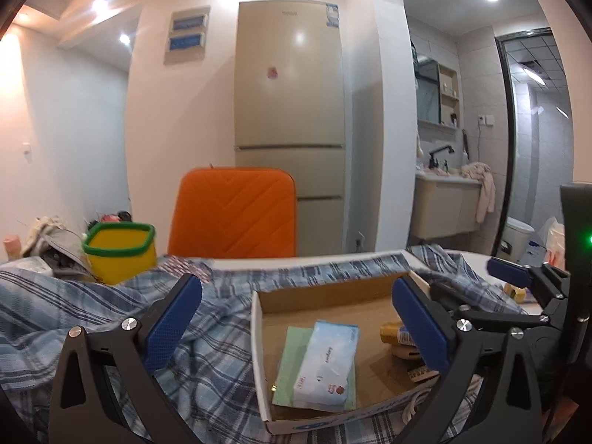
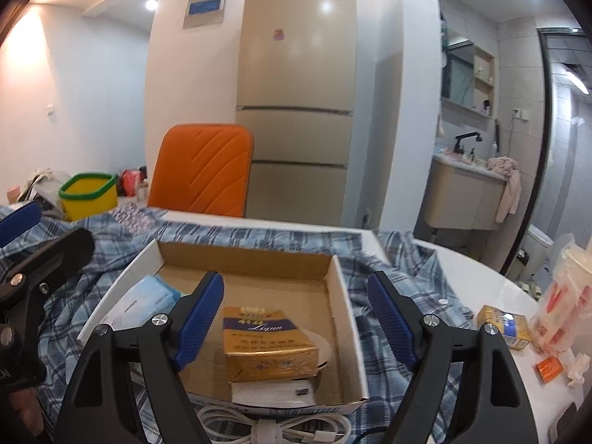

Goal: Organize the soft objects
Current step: 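Reach the right gripper to the pink bunny plush and grasp it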

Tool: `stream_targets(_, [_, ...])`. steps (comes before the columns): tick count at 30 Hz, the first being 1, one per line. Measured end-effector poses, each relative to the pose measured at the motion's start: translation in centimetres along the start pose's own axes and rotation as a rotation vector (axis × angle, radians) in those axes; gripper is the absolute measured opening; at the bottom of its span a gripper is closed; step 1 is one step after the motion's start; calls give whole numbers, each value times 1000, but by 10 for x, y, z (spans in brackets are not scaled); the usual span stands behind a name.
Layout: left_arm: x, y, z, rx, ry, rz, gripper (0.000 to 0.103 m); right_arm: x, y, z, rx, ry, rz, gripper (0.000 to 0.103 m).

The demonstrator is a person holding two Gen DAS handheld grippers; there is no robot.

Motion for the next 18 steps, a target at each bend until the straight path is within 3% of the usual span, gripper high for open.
stream_targets(3, [12,-17,-6,-24,23,-47,102,15,-21,-12,-41,12,-78,82])
stream_targets(8, [35,-48,-13,-125,-47,-76,102,37,-91,-41,-57,10,-275,86])
stream_targets(13, [53,-83,-38,-160,3,-150,102,34,-139,-67,-37,25,-326,90])
stream_targets(18, [40,-96,-63,-193,118,-190,102,14,-151,-84,-52,31,-290,90])
Point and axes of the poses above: each gripper's, at about its wrist camera, not at the fingertips, and y roughly the way its jaws point, z to its left, x to its top, the point moved 2 cm from there along y, roughly the way its jaws point, and after that the axes turned 12 degrees about -x, right-handed, at the moved point
